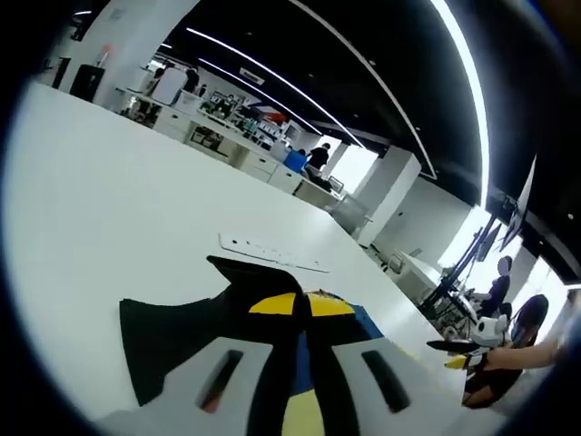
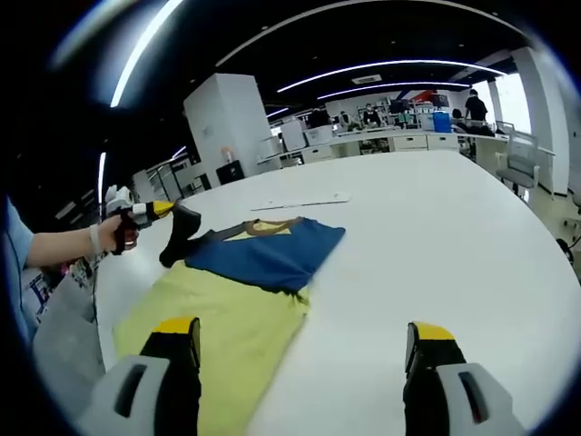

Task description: Fold the garment on the visible template until the final outline fits inside the template.

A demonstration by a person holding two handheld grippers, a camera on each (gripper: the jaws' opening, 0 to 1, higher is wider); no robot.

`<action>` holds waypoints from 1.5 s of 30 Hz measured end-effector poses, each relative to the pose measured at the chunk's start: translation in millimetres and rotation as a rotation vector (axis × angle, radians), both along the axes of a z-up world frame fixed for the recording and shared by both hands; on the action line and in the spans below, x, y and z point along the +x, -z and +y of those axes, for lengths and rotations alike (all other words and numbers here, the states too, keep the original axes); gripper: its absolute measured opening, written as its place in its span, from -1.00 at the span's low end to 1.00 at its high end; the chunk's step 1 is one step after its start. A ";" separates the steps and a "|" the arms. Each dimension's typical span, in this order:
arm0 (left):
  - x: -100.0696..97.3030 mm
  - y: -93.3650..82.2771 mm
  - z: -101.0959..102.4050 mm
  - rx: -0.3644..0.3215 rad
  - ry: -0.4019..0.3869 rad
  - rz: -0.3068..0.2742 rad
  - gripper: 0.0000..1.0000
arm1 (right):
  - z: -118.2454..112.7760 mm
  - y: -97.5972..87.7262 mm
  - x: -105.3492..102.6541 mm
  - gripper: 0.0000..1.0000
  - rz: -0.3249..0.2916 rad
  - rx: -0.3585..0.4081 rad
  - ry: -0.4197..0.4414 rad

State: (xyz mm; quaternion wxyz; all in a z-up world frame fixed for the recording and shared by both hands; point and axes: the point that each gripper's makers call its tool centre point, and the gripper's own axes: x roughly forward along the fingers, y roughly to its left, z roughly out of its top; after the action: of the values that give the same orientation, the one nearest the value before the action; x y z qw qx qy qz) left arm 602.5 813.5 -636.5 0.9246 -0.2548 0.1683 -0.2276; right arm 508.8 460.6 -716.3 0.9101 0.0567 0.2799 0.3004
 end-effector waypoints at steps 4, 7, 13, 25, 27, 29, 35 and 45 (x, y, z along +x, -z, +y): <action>3.6 -6.1 -31.2 -0.026 0.050 -0.016 -1.00 | -6.3 0.8 -2.3 0.89 0.000 0.011 0.014; 4.8 -8.6 -52.7 -0.059 0.081 -0.021 -1.00 | -10.0 1.3 -3.8 0.89 -0.004 0.017 0.025; 7.8 -4.6 -88.4 -0.112 0.124 -0.007 -1.00 | -17.2 6.2 -8.5 0.88 0.002 0.031 0.044; 16.7 4.3 -152.3 -0.189 0.193 -0.006 -1.00 | -20.1 17.7 -17.4 0.87 0.030 0.057 0.070; 15.8 6.4 -165.4 -0.215 0.210 0.001 -1.00 | -20.2 18.2 -18.1 0.87 0.030 0.063 0.075; 16.3 10.8 -176.0 -0.205 0.220 -0.002 -1.00 | -20.0 19.8 -19.5 0.86 0.037 0.072 0.081; 17.3 18.7 -203.8 -0.247 0.253 0.023 -1.00 | -19.5 25.7 -22.7 0.86 0.050 0.082 0.088; 10.9 36.0 -244.2 -0.234 0.326 0.057 -1.00 | -16.7 19.4 -22.3 0.85 0.031 0.111 0.097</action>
State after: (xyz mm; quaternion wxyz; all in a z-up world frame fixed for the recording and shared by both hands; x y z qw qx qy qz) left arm 613.4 569.4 -672.5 0.8345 -0.3362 0.2059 -0.3851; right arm 486.6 443.9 -735.7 0.9147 0.1252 0.2736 0.2699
